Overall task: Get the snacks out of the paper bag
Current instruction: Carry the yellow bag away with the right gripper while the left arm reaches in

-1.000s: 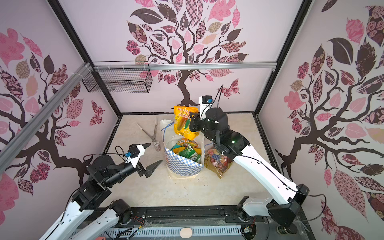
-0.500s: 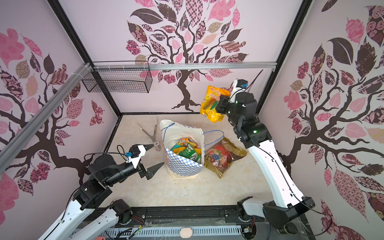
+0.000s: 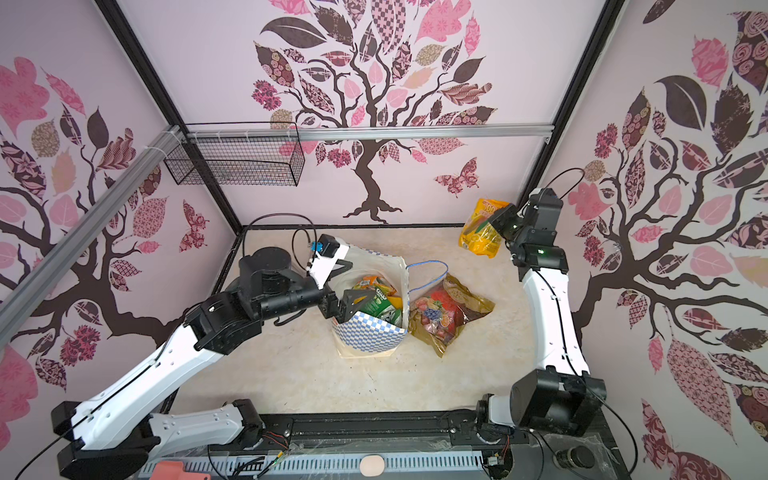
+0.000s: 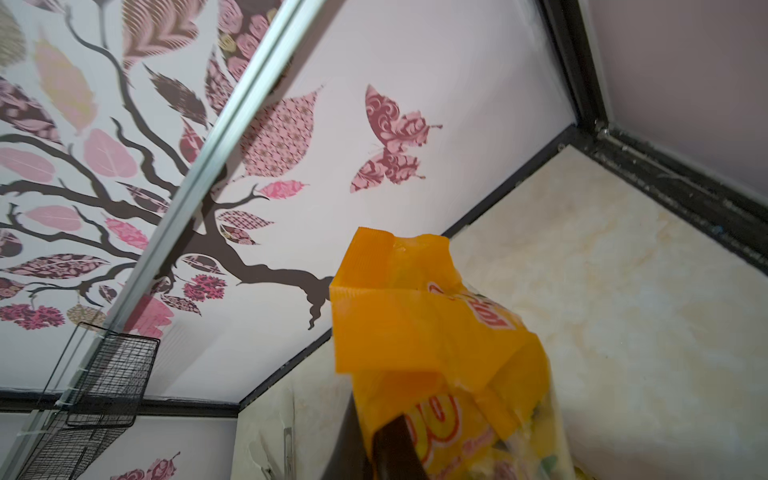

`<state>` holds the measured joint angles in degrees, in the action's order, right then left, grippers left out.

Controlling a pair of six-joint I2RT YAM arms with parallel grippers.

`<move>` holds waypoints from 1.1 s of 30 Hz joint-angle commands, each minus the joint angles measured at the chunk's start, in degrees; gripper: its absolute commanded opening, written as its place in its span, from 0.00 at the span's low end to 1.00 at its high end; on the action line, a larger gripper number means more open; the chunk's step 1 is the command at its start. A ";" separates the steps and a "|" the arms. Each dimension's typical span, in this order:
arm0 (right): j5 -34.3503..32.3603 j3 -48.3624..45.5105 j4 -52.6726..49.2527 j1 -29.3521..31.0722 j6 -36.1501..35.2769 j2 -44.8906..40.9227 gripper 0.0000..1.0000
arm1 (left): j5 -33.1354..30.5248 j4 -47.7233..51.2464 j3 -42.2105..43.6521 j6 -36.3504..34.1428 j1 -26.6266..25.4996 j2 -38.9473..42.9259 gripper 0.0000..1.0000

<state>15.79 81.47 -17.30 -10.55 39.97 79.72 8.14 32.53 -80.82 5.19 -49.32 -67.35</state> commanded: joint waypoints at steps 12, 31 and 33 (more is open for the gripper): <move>19.70 -7.20 17.87 3.34 7.89 10.74 0.00 | -7.63 10.33 -17.24 7.09 -3.24 -14.02 0.99; 17.27 -11.51 22.58 10.85 9.79 24.08 0.04 | -14.29 18.36 -29.95 4.20 -3.24 -28.15 0.98; 16.84 -12.51 21.87 10.89 8.95 25.72 0.06 | -14.66 18.62 -29.93 4.39 -3.24 -28.10 0.99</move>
<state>32.34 69.34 2.85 0.62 50.15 103.28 -5.15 48.97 -108.40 9.50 -52.51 -95.42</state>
